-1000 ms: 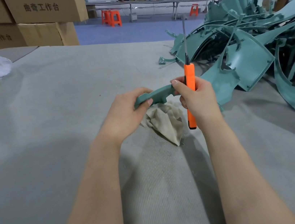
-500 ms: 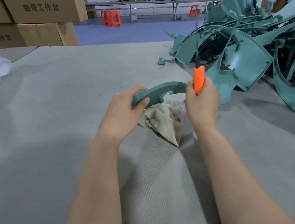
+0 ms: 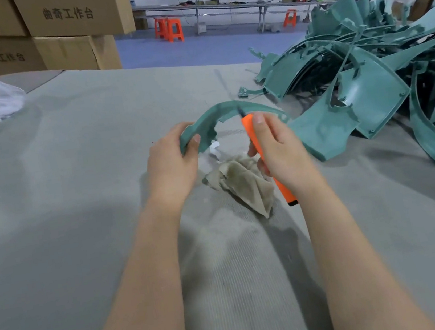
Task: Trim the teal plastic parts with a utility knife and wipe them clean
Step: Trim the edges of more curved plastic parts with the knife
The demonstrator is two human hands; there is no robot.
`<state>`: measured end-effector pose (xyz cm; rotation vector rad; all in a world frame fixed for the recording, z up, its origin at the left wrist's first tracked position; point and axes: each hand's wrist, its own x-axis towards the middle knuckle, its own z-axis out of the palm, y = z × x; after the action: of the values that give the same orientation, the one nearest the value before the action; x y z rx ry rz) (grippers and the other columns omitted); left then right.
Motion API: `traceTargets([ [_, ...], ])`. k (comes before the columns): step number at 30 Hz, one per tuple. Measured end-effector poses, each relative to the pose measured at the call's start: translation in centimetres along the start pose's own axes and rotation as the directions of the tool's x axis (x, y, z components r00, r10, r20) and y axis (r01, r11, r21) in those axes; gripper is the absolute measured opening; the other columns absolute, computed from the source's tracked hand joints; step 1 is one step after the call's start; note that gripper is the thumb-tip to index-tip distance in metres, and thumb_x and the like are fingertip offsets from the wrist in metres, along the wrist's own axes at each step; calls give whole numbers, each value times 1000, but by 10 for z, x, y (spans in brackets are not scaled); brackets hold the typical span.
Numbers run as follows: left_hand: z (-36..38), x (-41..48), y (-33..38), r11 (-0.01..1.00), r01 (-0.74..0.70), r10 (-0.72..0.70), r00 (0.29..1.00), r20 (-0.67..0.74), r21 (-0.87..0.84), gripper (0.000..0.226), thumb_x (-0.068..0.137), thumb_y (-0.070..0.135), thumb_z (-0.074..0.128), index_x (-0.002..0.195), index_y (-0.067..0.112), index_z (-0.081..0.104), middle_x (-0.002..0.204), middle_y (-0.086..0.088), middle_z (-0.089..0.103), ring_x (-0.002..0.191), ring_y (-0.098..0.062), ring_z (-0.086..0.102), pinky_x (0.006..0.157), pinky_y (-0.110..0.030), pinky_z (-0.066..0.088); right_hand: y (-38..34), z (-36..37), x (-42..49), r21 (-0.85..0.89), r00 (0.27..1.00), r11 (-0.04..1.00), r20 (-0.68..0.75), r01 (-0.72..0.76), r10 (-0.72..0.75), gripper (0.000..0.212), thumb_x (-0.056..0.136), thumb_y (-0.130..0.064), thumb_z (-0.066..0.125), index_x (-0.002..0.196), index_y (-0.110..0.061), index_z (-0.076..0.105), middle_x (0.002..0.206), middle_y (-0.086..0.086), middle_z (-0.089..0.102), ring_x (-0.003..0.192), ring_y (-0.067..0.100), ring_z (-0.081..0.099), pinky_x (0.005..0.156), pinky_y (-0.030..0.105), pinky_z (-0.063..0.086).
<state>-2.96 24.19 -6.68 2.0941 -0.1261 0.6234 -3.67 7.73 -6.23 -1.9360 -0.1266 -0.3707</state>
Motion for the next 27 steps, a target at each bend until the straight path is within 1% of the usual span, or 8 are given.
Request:
traceTargets([
  [5,1,2,-5,999,31,-29,998,-59,28,18,96,12,53,108,14,66,89,-2,67,91,-28,60,73,-29,39,-6,7,-4,-91,984,993,167,78,-62,27,100,-48,42,83,-39,61,52,-21,53,60,6,52,67,31,41],
  [8,1,3,-7,998,35,-32,997,-68,42,17,96,13,52,106,12,66,85,-3,65,88,-31,59,71,-32,39,-7,8,-4,-84,978,994,203,74,-55,31,97,-53,44,84,-34,66,50,-22,50,65,11,51,67,32,39],
  [10,1,3,-7,998,42,-39,997,-69,41,17,96,13,52,107,12,65,89,-8,68,89,-31,60,73,-34,41,-7,9,-5,-100,975,991,211,89,-66,36,96,-53,46,85,-28,69,50,-16,45,62,12,47,66,32,39],
  [14,1,3,-5,998,51,-49,997,-55,48,19,96,15,50,107,12,65,94,-11,69,94,-32,59,79,-39,46,-6,9,-6,-168,974,977,202,133,-98,54,96,-52,48,90,-1,66,59,1,39,58,15,40,63,34,38],
  [16,1,2,-4,998,59,-57,997,-54,27,19,96,14,50,107,12,65,94,-10,69,95,-32,59,81,-42,46,-5,9,-5,-190,977,973,194,131,-94,58,95,-53,48,91,2,64,61,4,39,59,16,41,64,38,42],
  [19,1,1,-3,998,58,-57,997,-52,19,19,96,13,51,108,13,66,89,-4,67,94,-32,59,85,-39,45,-2,7,-4,-205,984,973,166,106,-73,59,94,-56,47,90,0,66,60,3,42,59,15,43,63,35,40],
  [22,2,1,-4,999,39,-38,999,-35,29,15,96,14,51,104,12,65,80,2,60,89,-33,57,79,-36,41,2,6,-1,-212,989,974,143,75,-45,58,94,-57,46,93,-4,69,60,1,44,58,14,44,61,31,37],
  [27,3,1,-5,999,20,-19,1000,-9,47,16,97,16,50,104,15,65,81,-1,62,89,-35,55,77,-36,42,10,6,3,-237,995,971,103,20,5,44,93,-62,44,85,-27,69,59,-5,54,58,11,49,64,29,42],
])
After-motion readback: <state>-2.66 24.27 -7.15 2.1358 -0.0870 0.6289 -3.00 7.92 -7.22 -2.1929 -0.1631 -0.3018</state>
